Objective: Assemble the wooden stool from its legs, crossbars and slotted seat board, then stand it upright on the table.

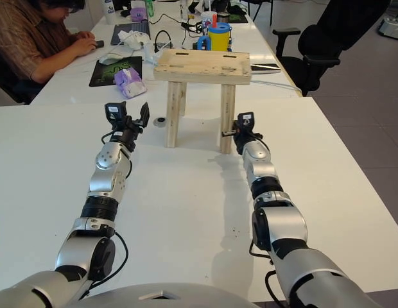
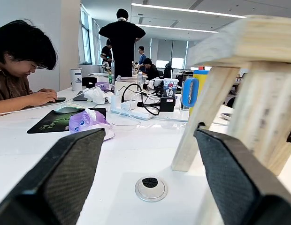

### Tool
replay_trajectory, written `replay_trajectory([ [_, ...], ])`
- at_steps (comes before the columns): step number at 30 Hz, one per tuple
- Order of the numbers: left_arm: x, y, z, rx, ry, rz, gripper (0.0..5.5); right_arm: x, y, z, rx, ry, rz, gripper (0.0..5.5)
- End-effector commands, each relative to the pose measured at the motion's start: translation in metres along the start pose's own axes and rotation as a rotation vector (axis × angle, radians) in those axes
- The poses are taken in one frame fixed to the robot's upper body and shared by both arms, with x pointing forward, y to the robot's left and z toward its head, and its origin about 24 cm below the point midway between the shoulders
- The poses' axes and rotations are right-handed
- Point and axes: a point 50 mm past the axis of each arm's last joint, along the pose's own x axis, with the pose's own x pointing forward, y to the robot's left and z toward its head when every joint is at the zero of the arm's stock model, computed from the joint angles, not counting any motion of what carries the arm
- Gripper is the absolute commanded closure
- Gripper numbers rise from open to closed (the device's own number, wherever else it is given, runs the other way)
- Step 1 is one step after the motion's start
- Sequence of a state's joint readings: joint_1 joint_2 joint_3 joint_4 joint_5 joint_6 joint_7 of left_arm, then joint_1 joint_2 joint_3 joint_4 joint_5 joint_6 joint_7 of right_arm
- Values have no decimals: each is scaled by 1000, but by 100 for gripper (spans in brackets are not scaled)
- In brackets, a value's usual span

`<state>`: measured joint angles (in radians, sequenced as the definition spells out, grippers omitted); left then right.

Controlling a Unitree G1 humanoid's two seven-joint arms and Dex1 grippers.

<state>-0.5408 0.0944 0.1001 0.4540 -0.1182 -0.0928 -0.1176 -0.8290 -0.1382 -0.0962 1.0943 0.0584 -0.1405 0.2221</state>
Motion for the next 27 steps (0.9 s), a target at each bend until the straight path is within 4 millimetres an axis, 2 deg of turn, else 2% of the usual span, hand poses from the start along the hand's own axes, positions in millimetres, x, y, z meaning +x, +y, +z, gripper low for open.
replay_trajectory([
  [1, -9, -2, -6, 12, 17, -11, 194, 6, 15, 7, -39, -16, 83, 550],
  [8, -13, -11, -9, 22, 30, -40, 194, 4, 3, 5, -60, -20, 30, 550],
  [14, -13, -8, -9, 24, 31, -24, 194, -4, -14, 7, -75, -95, -95, 550],
  [20, -8, -5, -5, 38, 19, -38, 194, -19, -32, -4, -68, -109, -215, 550],
  [24, -9, -1, -8, 37, 46, -44, 194, -24, -28, -10, -64, -106, -200, 550],
  [27, -8, 3, -9, 42, 54, -37, 194, -26, -10, -11, -64, -112, -71, 550],
])
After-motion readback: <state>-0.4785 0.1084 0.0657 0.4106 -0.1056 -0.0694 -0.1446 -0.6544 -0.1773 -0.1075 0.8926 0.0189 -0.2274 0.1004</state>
